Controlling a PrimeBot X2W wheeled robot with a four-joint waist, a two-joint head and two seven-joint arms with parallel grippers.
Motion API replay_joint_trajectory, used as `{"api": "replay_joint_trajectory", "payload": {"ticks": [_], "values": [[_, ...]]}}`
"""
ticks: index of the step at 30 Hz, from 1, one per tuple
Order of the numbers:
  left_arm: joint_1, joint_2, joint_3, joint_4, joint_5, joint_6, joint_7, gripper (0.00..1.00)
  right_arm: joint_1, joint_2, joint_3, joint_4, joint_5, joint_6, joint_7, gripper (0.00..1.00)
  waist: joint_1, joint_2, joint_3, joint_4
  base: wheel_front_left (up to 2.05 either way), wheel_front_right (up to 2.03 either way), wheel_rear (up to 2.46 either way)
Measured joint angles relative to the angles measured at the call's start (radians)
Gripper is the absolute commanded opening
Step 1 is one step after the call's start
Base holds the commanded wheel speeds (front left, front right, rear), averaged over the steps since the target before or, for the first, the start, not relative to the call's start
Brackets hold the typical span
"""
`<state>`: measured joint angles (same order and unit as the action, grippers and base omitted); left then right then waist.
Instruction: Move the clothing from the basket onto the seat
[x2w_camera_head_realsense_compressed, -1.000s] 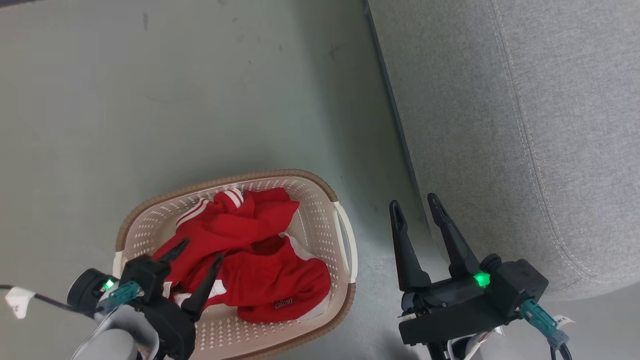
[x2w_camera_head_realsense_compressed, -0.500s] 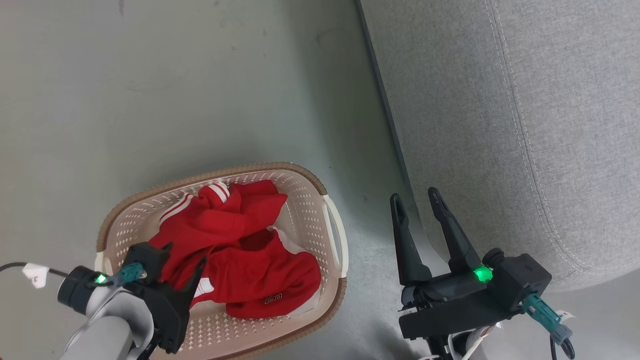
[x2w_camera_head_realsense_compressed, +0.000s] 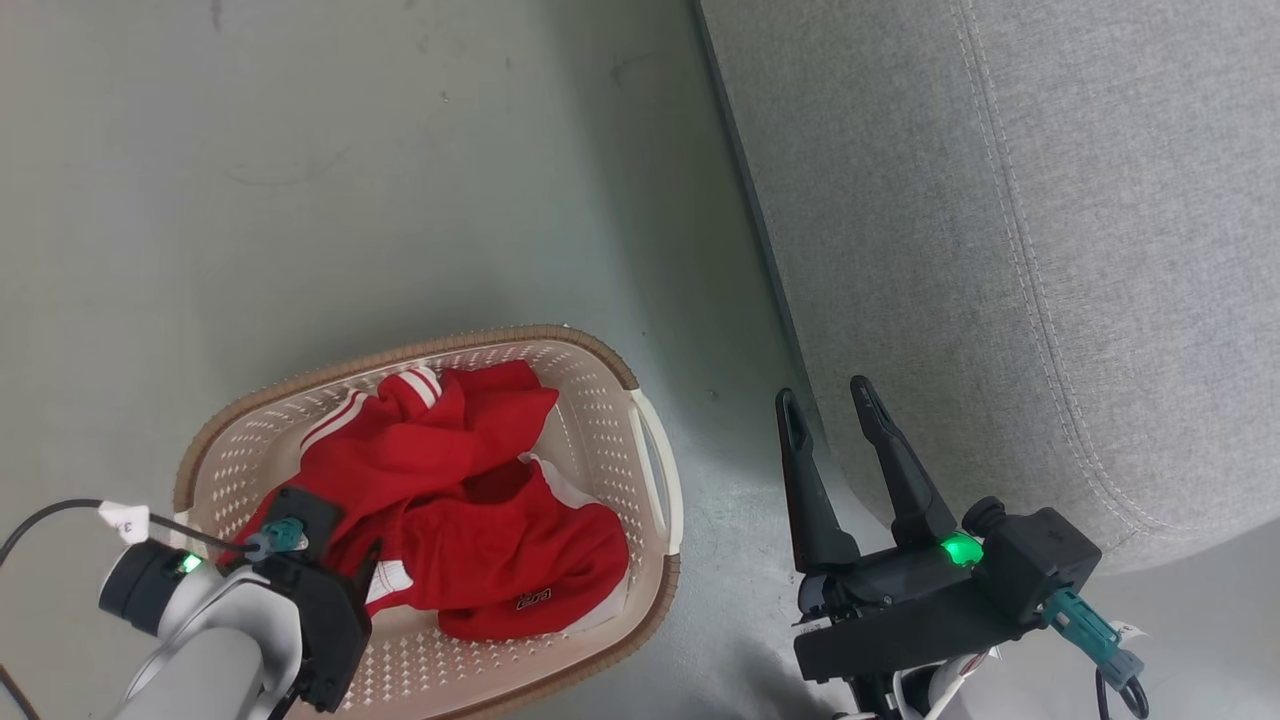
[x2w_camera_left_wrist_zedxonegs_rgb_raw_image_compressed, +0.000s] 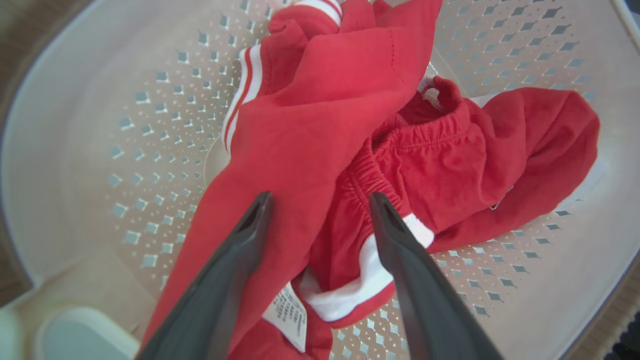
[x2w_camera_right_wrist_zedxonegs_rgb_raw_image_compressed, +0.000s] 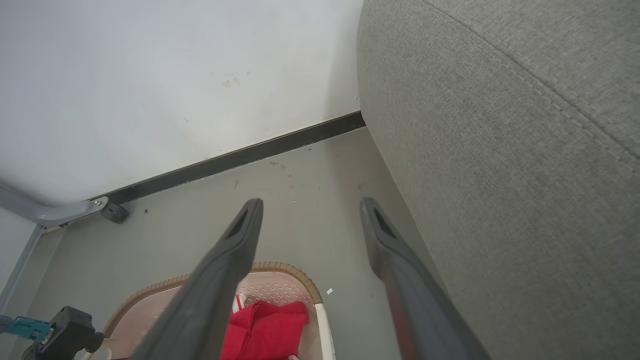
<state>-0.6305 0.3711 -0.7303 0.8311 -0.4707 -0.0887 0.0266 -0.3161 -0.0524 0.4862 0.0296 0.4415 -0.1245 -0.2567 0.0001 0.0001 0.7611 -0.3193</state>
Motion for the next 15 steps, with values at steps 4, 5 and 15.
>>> {"api": "replay_joint_trajectory", "payload": {"ticks": [4,5,15], "values": [[-0.005,-0.002,-0.032,0.038,0.037,0.001,0.042,1.00,0.001,0.000,0.002,0.000,0.001,0.000,0.000,1.00,0.0000,0.0000,-0.002,-0.006,0.00,0.00,0.00],[-0.005,-0.002,-0.036,0.045,0.041,0.001,0.045,1.00,0.001,0.000,0.002,0.000,0.002,0.000,0.000,1.00,0.0000,0.0000,-0.002,-0.007,0.00,0.00,0.00],[-0.015,-0.019,-0.041,0.072,0.038,-0.002,0.050,0.00,0.007,0.000,0.002,-0.004,0.008,0.000,0.000,1.00,0.0000,0.0000,-0.001,-0.014,0.00,0.00,0.00]]}}
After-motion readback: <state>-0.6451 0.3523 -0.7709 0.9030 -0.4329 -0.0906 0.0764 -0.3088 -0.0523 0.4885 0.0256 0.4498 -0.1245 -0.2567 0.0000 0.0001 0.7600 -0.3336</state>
